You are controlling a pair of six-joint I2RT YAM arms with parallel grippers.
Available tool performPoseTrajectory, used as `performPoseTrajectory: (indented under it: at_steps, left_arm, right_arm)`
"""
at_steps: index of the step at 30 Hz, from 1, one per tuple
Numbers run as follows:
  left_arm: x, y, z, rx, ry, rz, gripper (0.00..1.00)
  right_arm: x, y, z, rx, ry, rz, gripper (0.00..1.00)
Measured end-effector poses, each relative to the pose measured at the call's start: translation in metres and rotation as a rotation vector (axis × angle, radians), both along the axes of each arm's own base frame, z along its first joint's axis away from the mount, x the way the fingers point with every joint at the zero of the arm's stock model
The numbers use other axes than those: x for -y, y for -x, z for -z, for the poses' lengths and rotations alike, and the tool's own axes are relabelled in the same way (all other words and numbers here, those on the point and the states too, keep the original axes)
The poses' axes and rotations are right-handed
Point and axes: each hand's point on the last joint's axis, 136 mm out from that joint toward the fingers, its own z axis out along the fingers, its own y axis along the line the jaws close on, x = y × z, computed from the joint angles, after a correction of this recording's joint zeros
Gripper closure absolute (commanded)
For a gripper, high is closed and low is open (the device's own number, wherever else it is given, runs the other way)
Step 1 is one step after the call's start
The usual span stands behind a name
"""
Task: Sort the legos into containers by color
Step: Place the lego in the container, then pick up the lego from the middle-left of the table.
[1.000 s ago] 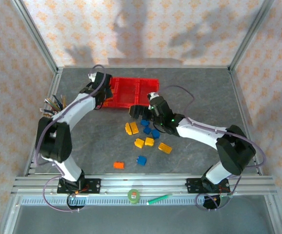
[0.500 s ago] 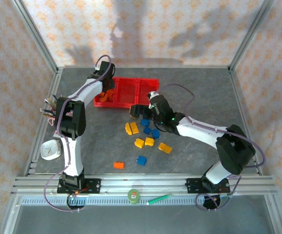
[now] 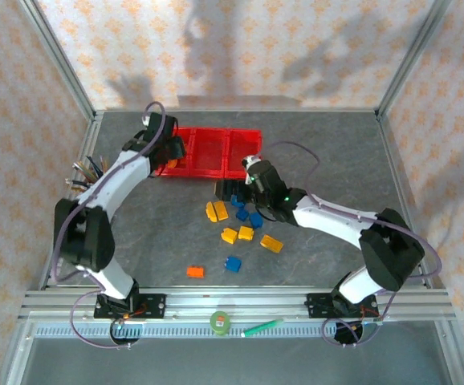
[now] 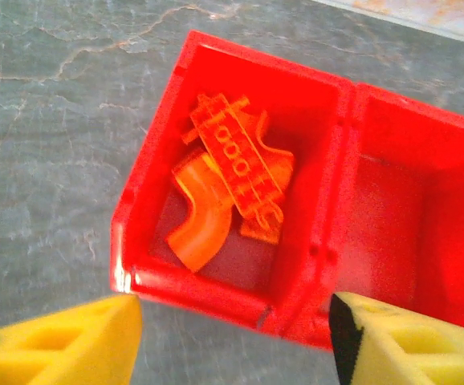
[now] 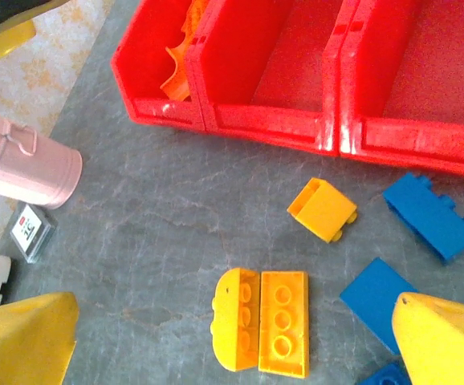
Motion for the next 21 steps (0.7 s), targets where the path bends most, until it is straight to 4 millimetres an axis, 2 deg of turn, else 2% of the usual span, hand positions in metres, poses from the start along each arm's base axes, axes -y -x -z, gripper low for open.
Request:
performPoseTrajectory:
  at_steps: [3, 6, 11, 15, 21]
  left_arm:
    - [0.019, 0.033, 0.006, -0.004, 0.016, 0.044, 0.3]
    - [0.036, 0.069, 0.021, -0.028, 0.029, 0.085, 0.28]
    - [0.049, 0.125, 0.042, -0.06, 0.066, 0.112, 0.26]
    - [0.054, 0.164, 0.059, -0.094, 0.099, 0.116, 0.24]
    - [0.067, 0.209, 0.08, -0.161, 0.131, 0.135, 0.23]
  right_arm:
    - [-0.006, 0.017, 0.009, -0.006, 0.025, -0.048, 0.0]
    - [-0.012, 0.036, 0.023, -0.018, 0.056, -0.102, 0.0]
    - [-0.008, 0.066, 0.045, -0.039, 0.09, -0.164, 0.0]
    - [-0.004, 0.086, 0.048, -0.027, 0.086, -0.211, 0.0]
    - [0.006, 0.103, 0.051, -0.009, 0.065, -0.24, 0.0]
